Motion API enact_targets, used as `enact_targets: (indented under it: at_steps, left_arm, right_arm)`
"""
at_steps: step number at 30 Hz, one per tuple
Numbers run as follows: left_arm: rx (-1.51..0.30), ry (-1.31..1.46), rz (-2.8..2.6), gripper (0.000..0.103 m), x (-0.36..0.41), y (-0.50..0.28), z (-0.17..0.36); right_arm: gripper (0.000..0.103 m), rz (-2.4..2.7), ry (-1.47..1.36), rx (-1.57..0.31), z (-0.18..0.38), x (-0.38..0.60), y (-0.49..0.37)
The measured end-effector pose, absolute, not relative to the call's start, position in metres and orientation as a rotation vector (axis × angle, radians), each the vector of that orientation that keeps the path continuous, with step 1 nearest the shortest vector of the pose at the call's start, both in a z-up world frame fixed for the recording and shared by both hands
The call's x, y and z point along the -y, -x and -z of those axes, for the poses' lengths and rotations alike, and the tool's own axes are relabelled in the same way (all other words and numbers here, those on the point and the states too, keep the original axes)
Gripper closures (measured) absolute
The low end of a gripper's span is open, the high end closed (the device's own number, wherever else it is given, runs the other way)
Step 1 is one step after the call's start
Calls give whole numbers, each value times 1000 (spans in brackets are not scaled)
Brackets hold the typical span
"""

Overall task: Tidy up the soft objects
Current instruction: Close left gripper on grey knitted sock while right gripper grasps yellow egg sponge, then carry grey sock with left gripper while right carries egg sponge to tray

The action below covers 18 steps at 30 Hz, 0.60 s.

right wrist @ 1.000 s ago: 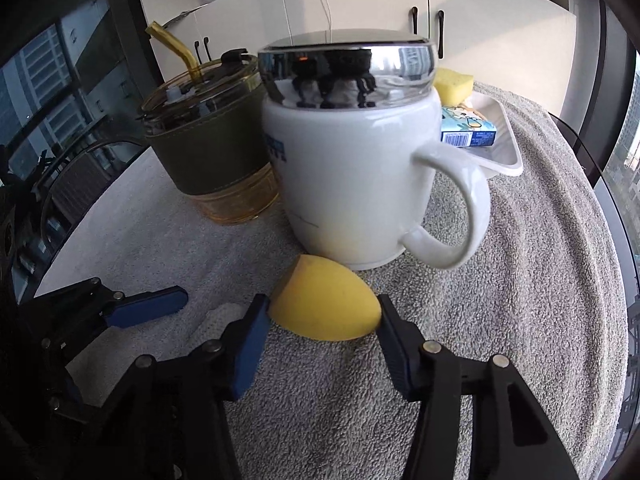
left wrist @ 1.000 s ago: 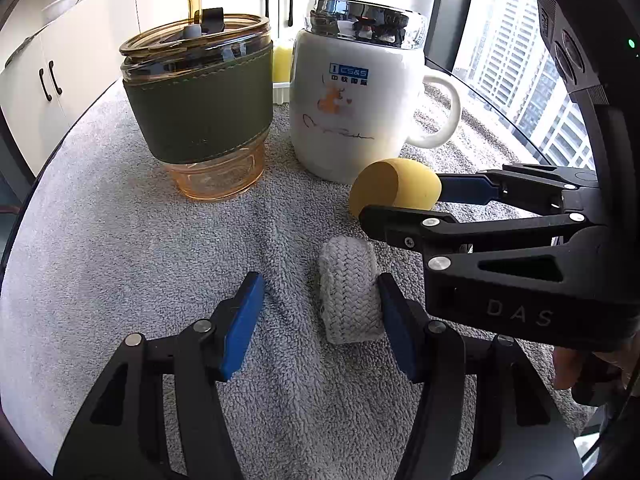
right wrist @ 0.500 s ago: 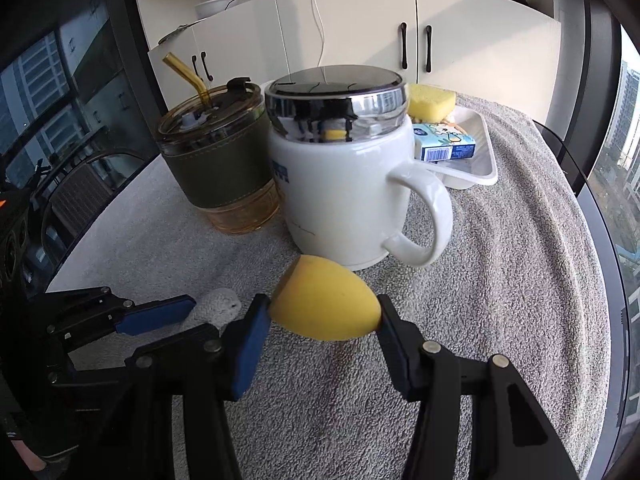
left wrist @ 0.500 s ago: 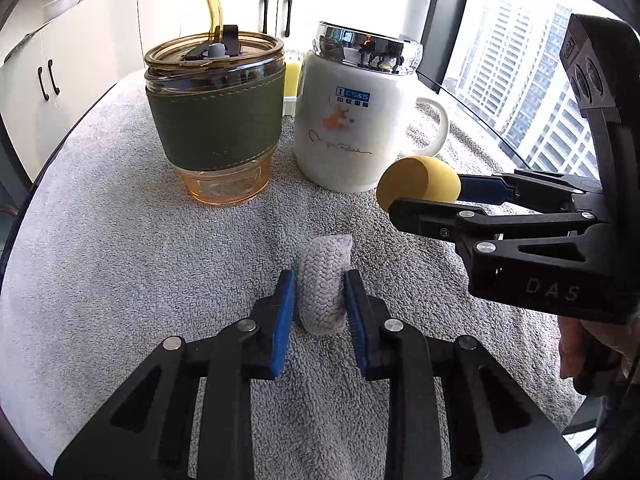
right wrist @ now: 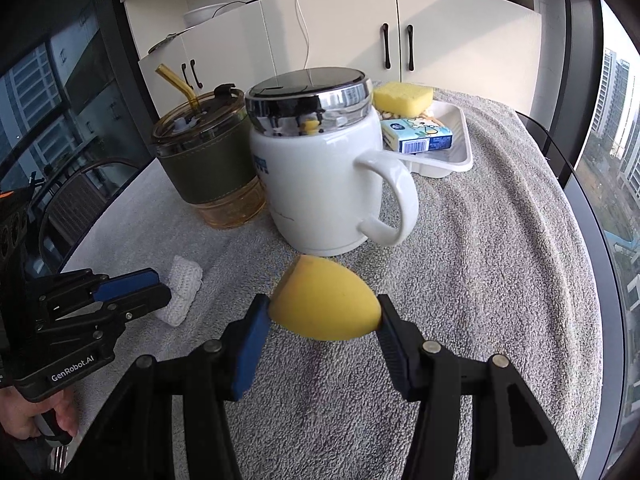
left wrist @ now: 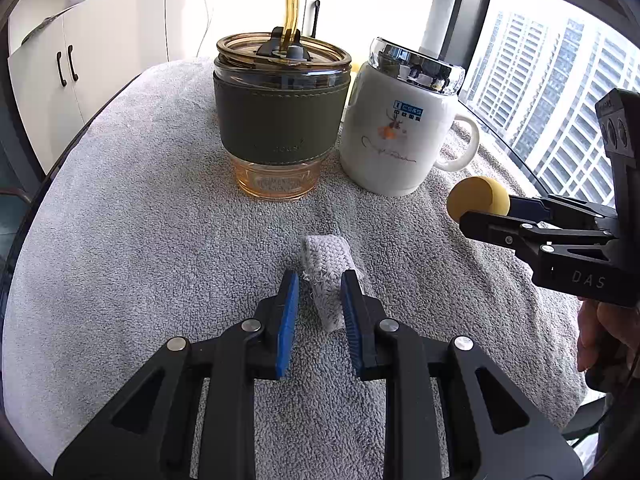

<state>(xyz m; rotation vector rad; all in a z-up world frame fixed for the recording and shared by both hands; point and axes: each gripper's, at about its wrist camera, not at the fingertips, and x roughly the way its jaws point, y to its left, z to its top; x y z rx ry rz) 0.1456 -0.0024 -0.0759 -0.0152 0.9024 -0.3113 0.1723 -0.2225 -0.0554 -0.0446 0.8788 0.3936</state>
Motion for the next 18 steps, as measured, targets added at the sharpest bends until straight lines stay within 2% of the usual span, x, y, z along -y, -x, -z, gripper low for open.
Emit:
enact_targets:
  at_steps: [5, 8, 13, 18]
  left_arm:
    - [-918, 11, 336, 81, 15, -150, 75]
    - [-937, 13, 342, 77, 18, -155, 81]
    - [-936, 4, 350, 77, 25, -156, 87]
    - [-928, -2, 353, 83, 27, -155, 88]
  right_arm:
    - [47, -397, 45, -877, 54, 216, -173]
    - [47, -400, 45, -873, 53, 215, -173]
    - [47, -402, 36, -873, 54, 213, -173]
    - [47, -401, 28, -873, 57, 219, -172]
